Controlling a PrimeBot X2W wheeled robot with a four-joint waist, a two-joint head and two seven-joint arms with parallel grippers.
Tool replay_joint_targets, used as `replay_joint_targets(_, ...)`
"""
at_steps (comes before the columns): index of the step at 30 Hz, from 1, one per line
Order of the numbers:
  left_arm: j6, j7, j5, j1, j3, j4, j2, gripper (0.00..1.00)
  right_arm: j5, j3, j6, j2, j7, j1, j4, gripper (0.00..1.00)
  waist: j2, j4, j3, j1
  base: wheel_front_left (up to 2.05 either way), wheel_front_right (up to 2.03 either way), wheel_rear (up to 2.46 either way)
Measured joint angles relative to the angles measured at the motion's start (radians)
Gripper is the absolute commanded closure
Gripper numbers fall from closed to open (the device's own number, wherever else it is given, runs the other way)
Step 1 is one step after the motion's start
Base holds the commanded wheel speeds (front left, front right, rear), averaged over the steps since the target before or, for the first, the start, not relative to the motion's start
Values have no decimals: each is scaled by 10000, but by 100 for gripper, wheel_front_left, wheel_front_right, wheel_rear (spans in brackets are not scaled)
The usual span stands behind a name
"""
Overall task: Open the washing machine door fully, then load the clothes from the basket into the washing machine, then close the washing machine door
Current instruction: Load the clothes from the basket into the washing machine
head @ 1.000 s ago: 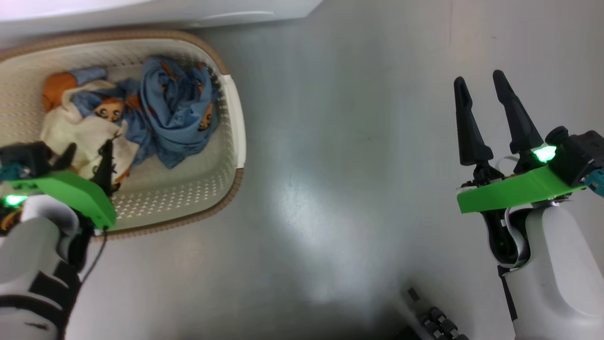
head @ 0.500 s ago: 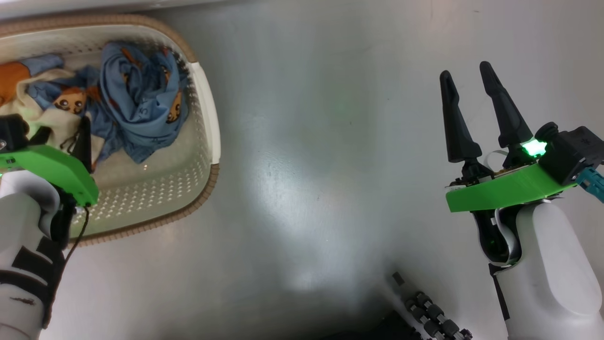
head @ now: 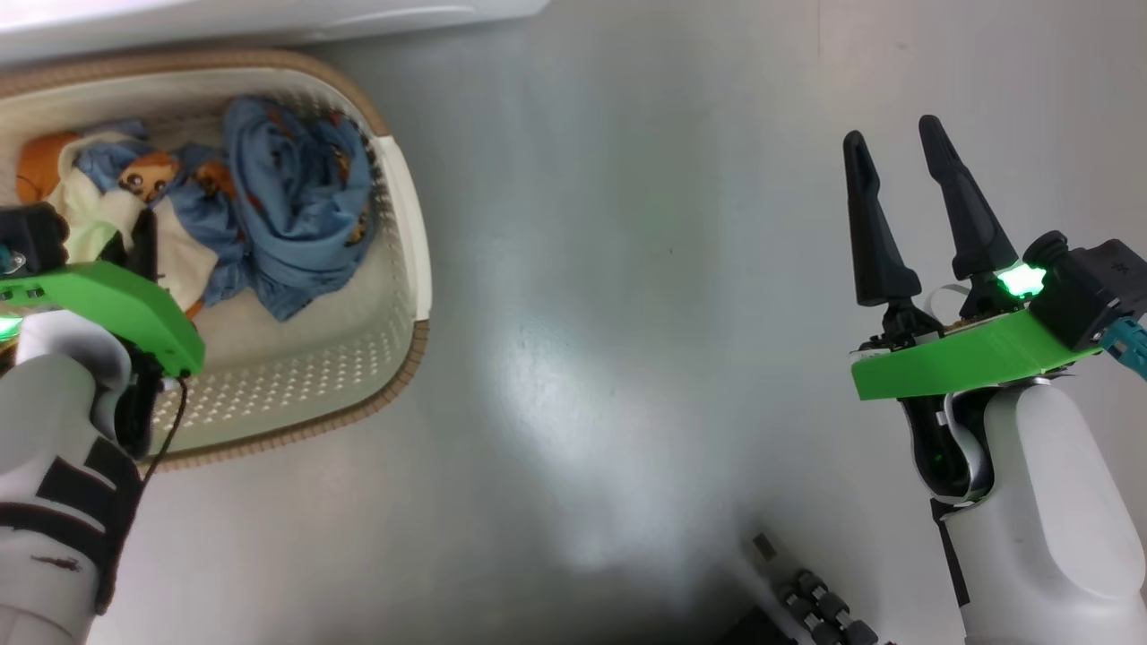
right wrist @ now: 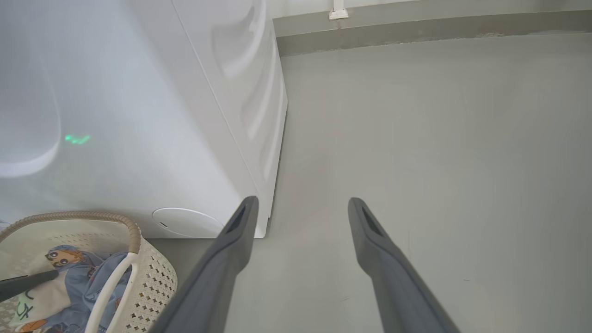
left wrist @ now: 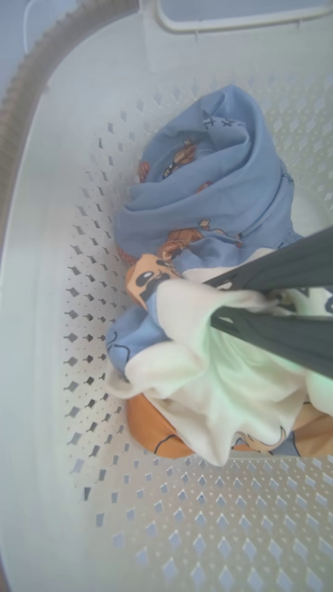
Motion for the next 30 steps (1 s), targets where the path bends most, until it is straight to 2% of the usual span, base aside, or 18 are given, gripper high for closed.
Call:
replay_joint_targets(5,0,0,140,636,840,-1014,23,100,0,0,0,23,0,3,176,0,0,198,-453,0,0,0,0)
replay_joint_targets(11,0,0,1072,2016,2360,-2144,-50,100,8,10,0,10,0,132,483,0,0,410,-1248,0,0,0,0)
replay_joint_targets(19,0,0,2510,3930,4000,-3939,-642,100,13,115,0,-286,0,981,940,0,0,685,-2737,-1,0,0,0)
replay_joint_targets(30,0,0,3745,5980,5018,-6057,-1074,100,94,167,0,-639,0,2013,1296,0,0,969,-4724,0,0,0,0)
